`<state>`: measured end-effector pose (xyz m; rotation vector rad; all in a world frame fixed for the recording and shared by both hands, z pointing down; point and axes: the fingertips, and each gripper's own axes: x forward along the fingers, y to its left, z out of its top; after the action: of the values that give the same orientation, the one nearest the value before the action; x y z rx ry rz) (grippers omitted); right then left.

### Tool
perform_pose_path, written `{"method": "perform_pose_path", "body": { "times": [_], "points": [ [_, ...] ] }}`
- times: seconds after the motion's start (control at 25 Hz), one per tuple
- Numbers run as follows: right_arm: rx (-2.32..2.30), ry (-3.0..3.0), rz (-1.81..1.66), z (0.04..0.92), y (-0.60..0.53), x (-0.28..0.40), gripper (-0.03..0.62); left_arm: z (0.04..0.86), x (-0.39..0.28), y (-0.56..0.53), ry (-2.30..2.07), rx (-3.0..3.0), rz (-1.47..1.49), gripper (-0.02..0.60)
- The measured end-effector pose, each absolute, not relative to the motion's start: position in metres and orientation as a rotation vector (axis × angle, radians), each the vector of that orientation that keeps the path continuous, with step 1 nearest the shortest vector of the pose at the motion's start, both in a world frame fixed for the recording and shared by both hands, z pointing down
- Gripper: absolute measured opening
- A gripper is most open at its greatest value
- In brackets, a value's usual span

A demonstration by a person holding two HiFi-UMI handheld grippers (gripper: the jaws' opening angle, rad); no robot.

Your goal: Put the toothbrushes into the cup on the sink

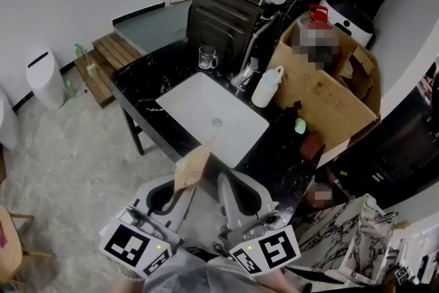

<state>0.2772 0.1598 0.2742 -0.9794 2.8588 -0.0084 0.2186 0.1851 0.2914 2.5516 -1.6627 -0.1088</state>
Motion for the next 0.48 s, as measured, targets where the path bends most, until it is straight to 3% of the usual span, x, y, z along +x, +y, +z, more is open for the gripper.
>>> {"method": "perform_pose_path", "body": {
  "times": [0.48],
  "points": [
    [-0.859, 2.906, -0.011, 0.284, 0.161, 0.312, -0.002, 0.300, 0.255, 0.194, -1.770, 2.461, -0.131, 0.032]
  ]
}}
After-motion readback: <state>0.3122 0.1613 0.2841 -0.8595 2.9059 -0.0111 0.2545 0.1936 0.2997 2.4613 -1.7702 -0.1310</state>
